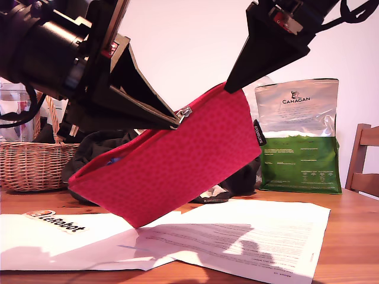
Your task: Close the zipper in the zip bag in front of you
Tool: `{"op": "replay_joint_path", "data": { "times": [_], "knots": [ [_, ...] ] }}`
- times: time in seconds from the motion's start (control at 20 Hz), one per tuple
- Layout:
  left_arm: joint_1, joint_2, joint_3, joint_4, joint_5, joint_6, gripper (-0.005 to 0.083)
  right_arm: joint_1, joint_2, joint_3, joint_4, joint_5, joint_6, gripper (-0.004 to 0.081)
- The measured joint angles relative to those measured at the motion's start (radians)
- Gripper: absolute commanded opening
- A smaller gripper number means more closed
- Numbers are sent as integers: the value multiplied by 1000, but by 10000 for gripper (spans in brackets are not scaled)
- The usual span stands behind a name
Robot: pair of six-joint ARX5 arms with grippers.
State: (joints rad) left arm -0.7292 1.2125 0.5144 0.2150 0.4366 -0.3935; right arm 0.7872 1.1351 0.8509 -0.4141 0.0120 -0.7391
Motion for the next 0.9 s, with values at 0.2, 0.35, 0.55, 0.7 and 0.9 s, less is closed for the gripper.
{"op": "replay_joint_path", "data": {
  "times": [0.2, 0.35, 0.55, 0.7, 0.9],
  "knots": [
    [0, 0, 1, -30, -1, 3, -24, 0, 0, 0, -14, 13, -2, -13],
    [6, 0, 1, -32, 0, 11, -24, 0, 0, 0, -18, 14, -2, -13],
    [24, 0, 1, -48, 1, 19, -24, 0, 0, 0, -21, 24, -2, -13],
    [28, 0, 1, -59, 1, 30, -24, 0, 0, 0, -22, 25, -3, -13],
    [30, 0, 1, -64, 1, 33, -24, 0, 0, 0, -22, 25, -3, -13]
  ]
}}
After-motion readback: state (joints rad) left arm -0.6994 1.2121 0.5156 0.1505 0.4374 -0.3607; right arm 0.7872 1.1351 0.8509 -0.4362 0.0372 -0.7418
